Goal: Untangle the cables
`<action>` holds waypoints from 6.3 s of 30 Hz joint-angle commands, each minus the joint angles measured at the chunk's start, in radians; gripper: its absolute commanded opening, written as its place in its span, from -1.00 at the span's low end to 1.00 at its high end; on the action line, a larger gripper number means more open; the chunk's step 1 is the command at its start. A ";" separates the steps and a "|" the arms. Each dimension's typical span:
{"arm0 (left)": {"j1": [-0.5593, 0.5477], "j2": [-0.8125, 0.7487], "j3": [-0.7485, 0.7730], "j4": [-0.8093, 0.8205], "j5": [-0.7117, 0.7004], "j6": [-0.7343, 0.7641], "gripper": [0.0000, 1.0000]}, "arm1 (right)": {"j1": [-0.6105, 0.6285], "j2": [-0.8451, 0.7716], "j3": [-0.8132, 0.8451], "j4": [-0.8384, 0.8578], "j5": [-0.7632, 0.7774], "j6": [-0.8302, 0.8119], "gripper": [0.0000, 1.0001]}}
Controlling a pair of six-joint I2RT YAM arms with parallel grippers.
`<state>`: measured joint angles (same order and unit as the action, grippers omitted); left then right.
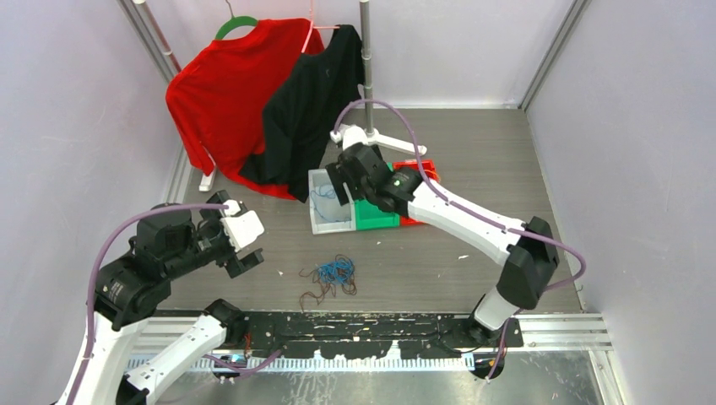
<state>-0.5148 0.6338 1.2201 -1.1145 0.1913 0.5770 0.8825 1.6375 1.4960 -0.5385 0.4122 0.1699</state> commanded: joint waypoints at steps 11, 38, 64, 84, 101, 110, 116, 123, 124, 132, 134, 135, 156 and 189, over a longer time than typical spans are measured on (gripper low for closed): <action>0.004 0.026 -0.045 0.061 0.023 -0.044 0.99 | 0.231 -0.134 -0.405 0.132 -0.330 0.200 0.21; 0.003 -0.040 -0.088 0.042 0.130 0.005 0.99 | 0.145 -0.162 -0.450 0.304 -0.475 0.195 -0.98; 0.004 -0.031 -0.330 0.549 0.382 -0.255 0.65 | 0.174 -0.338 -0.253 0.462 -0.719 0.381 -0.98; 0.004 -0.012 -0.293 0.557 0.410 -0.221 -1.00 | 0.200 -0.421 -0.387 0.632 -0.661 0.475 -0.11; 0.004 0.029 -0.115 0.443 0.535 -0.182 -1.00 | 0.200 -0.392 -0.375 0.608 -0.527 0.409 0.27; 0.004 0.040 -0.100 0.454 0.532 -0.172 -1.00 | 0.232 -0.303 -0.380 0.724 -0.647 0.456 0.40; 0.004 0.055 -0.092 0.459 0.534 -0.168 -1.00 | 0.237 -0.279 -0.383 0.743 -0.643 0.480 0.41; 0.004 0.048 -0.094 0.457 0.528 -0.160 -1.00 | 0.237 -0.336 -0.436 0.767 -0.600 0.495 0.42; 0.004 0.047 -0.094 0.458 0.526 -0.159 -1.00 | 0.237 -0.354 -0.446 0.762 -0.594 0.495 0.42; 0.004 0.049 -0.092 0.458 0.523 -0.152 -1.00 | 0.239 -0.422 -0.471 0.715 -0.605 0.500 0.42; 0.004 0.052 -0.090 0.462 0.523 -0.155 -1.00 | 0.245 -0.414 -0.468 0.720 -0.628 0.503 0.42; 0.003 0.054 -0.091 0.465 0.522 -0.156 -1.00 | 0.249 -0.404 -0.464 0.721 -0.635 0.504 0.42; 0.004 0.099 -0.044 0.477 0.528 -0.176 -1.00 | 0.306 -0.242 -0.418 0.918 -0.588 0.425 0.81; 0.004 0.096 -0.015 0.486 0.522 -0.173 -1.00 | 0.296 -0.395 -0.575 1.051 -0.748 0.503 1.00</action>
<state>-0.5156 0.7319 1.1740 -0.7021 0.7307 0.4049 1.1759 1.2011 0.8440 0.4442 -0.3103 0.6685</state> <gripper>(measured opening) 0.009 0.996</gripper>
